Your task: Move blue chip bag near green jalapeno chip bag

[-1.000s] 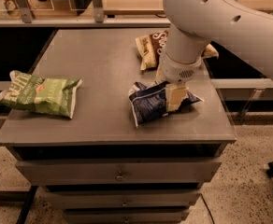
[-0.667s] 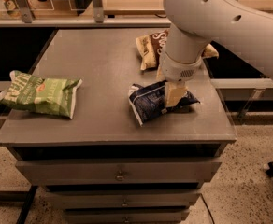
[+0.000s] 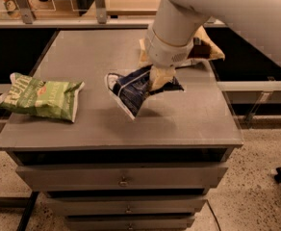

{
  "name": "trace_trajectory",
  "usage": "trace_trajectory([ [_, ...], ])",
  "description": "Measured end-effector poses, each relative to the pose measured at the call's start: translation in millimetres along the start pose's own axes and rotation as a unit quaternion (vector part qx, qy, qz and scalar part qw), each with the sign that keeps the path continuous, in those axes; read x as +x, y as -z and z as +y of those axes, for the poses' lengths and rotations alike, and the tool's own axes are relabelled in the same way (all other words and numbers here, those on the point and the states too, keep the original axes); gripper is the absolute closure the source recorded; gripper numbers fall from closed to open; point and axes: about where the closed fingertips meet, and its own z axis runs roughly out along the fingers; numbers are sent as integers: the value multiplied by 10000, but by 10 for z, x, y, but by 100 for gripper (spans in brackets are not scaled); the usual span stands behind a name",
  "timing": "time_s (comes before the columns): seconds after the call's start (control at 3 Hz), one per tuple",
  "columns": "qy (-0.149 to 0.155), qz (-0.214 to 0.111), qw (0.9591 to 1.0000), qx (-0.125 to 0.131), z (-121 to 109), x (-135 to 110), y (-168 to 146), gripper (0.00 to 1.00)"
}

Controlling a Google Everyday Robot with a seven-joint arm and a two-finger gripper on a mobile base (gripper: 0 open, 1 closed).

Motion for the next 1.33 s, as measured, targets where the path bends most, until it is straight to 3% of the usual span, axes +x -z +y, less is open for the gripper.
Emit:
trace_trajectory([
  [0.33,822,8,9960,339,-358,-492,252,100],
  [0.67,1552,-15,9860,616,-826,-982,346,100],
  [1.0,1939,29,9776,822,-1337,-1354,278,100],
  [1.33,2023,19,9746,960,-1781,-1550,122,100],
])
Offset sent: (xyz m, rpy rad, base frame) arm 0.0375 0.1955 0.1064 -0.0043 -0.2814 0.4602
